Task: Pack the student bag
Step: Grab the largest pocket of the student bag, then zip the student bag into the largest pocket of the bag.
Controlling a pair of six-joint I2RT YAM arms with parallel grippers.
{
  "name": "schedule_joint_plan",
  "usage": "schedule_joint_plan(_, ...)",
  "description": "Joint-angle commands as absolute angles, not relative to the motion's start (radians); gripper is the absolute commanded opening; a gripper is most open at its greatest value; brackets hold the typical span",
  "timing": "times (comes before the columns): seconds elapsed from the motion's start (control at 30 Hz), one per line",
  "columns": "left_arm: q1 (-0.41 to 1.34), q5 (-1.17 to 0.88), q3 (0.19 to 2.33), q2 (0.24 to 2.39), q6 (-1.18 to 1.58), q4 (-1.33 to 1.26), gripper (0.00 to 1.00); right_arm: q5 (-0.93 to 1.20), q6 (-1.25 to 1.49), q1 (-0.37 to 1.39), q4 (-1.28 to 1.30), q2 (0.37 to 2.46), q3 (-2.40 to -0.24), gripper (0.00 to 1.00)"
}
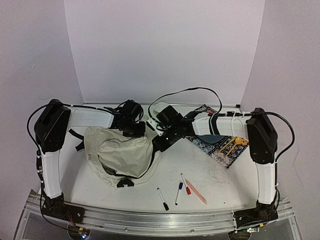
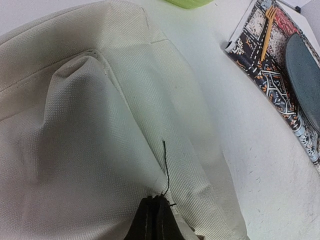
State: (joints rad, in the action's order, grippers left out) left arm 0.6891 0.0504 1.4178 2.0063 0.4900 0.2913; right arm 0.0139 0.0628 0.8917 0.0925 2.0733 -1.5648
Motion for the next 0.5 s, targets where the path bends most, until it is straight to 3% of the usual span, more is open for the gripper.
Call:
schedule_joint_plan(0.0,0.653,0.081,1.482,2.054,0.511,0.284,0.00,0.073,0.029,0.898,0.121,1.976,-1.528,0.00)
schedule_joint_plan(0.47,0.575,0.186,1.581,2.159,0.534,0.312,0.00,0.191,0.020,0.906,0.195,1.859,-1.431,0.00)
